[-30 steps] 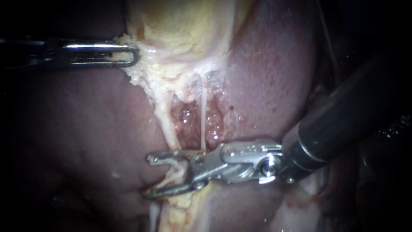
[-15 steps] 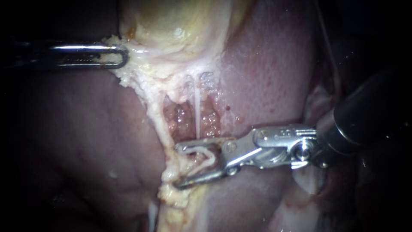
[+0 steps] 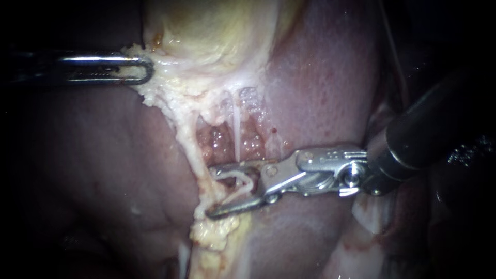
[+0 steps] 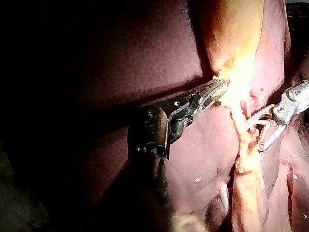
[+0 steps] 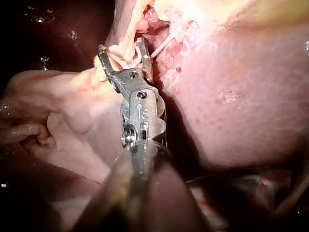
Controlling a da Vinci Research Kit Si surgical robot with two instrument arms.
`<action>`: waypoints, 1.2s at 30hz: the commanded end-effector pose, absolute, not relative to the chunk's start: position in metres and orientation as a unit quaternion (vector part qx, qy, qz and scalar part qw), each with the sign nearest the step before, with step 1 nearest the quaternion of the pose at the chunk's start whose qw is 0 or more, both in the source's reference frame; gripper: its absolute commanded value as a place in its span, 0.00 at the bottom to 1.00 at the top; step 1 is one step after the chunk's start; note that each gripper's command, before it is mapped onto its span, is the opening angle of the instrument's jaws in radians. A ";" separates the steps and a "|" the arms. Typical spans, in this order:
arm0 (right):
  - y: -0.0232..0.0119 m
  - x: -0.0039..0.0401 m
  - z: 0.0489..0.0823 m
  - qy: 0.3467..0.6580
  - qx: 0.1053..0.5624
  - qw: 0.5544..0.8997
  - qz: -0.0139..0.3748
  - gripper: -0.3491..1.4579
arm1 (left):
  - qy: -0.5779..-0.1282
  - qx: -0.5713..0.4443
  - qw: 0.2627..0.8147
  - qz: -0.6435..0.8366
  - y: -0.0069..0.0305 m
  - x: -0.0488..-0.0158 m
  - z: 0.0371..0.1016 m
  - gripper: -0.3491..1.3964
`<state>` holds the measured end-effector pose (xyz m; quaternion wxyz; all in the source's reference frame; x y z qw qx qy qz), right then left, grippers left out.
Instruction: Clipping first clip left tube
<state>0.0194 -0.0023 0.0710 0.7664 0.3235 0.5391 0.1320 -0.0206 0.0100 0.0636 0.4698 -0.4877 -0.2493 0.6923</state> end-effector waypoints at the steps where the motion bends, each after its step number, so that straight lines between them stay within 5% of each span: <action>1: -0.0024 0.0195 0.0710 0.542 0.323 0.764 0.133 0.46 | -0.249 -0.488 0.470 0.692 0.0100 -0.0206 0.0636 0.00; 22: -0.0051 0.0235 0.0709 0.587 0.380 0.705 0.119 0.44 | -0.248 -0.487 0.471 0.692 0.0104 -0.0211 0.0640 0.00; 36: -0.0045 0.0256 0.0715 0.586 0.357 0.707 0.173 0.44 | -0.247 -0.487 0.472 0.692 0.0107 -0.0214 0.0643 0.00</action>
